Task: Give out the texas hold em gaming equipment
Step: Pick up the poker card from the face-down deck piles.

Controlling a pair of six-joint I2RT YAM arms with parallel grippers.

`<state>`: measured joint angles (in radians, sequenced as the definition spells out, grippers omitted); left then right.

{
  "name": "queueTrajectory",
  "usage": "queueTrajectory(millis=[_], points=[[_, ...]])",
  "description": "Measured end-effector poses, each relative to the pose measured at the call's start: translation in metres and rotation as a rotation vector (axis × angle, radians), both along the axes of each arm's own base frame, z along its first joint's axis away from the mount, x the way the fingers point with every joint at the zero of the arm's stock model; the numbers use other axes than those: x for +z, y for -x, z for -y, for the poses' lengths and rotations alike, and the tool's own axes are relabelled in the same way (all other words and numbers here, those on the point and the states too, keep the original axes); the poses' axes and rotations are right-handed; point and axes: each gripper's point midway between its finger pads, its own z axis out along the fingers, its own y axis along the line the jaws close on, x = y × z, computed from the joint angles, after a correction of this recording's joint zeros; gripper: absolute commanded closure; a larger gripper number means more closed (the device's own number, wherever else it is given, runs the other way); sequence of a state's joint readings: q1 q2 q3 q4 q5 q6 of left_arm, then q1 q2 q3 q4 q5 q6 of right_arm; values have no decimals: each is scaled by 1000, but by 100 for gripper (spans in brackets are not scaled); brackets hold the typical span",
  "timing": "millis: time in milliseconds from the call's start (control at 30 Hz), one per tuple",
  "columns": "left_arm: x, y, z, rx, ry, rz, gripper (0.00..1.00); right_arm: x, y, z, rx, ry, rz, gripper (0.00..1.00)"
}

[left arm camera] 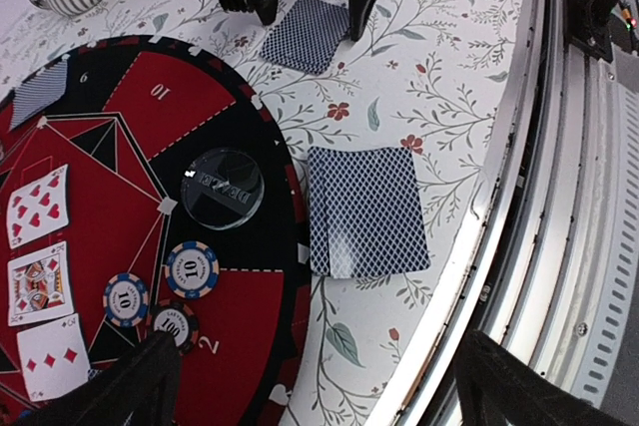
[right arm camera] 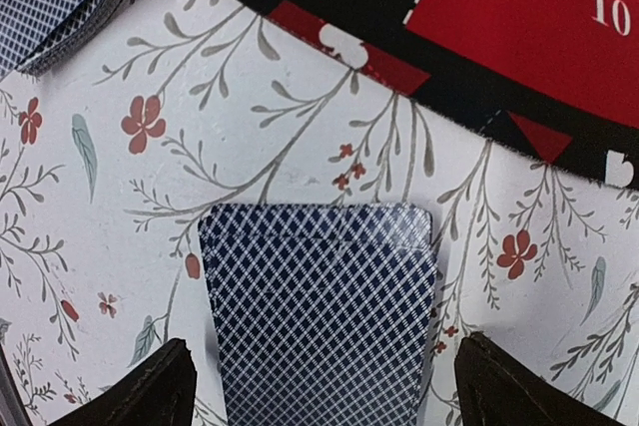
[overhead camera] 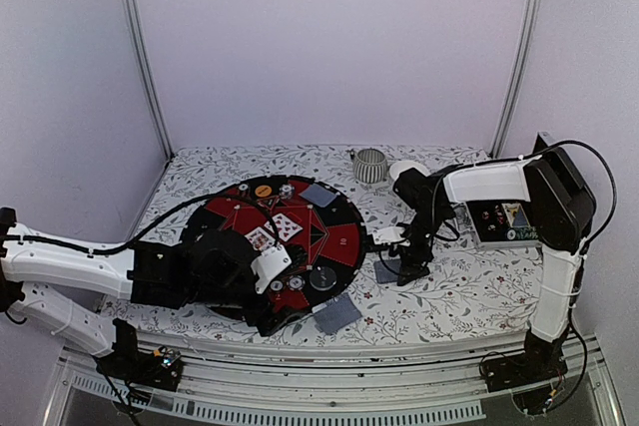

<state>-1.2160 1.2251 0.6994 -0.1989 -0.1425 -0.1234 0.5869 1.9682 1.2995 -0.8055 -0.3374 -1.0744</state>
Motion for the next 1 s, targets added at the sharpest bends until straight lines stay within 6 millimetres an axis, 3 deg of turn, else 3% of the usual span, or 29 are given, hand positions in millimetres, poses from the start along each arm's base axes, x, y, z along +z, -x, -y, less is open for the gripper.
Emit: queueTrajectory(millis=[533, 1000], points=[[9, 0, -3, 5, 20, 11, 2, -5, -6, -10, -21, 86, 75, 34], [11, -2, -6, 16, 16, 21, 2, -4, 1, -13, -60, 88, 77, 82]])
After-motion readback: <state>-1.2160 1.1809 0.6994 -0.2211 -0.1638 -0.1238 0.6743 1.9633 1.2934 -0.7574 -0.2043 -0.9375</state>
